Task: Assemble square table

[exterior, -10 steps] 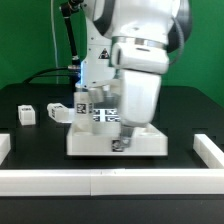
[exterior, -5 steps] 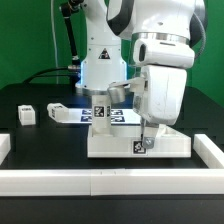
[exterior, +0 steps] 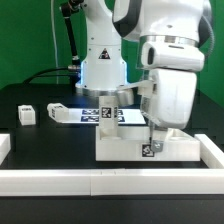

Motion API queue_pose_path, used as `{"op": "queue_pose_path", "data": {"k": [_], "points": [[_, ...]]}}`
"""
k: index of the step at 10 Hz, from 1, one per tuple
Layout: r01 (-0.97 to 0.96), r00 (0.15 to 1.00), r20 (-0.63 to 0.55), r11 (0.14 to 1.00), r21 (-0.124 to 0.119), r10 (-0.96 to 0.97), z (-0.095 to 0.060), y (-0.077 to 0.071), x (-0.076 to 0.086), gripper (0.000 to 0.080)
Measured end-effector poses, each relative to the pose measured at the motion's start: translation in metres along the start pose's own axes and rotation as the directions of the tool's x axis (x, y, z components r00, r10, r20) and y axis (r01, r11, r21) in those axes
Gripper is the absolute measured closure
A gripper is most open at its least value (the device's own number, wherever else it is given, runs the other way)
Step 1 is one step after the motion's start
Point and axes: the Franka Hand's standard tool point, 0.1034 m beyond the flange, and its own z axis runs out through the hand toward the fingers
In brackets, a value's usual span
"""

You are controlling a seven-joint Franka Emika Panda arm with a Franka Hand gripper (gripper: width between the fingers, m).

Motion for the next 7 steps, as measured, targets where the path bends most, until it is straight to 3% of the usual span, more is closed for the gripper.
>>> {"op": "queue_pose_path", "data": {"k": [3, 7], "points": [[-0.010, 1.000, -0.014, 1.000, -0.014, 0.010, 0.004, 0.010, 0.019, 0.0741], [-0.014, 1.000, -0.013, 1.000, -0.012, 0.014, 0.013, 0.010, 0.020, 0.0732]]}}
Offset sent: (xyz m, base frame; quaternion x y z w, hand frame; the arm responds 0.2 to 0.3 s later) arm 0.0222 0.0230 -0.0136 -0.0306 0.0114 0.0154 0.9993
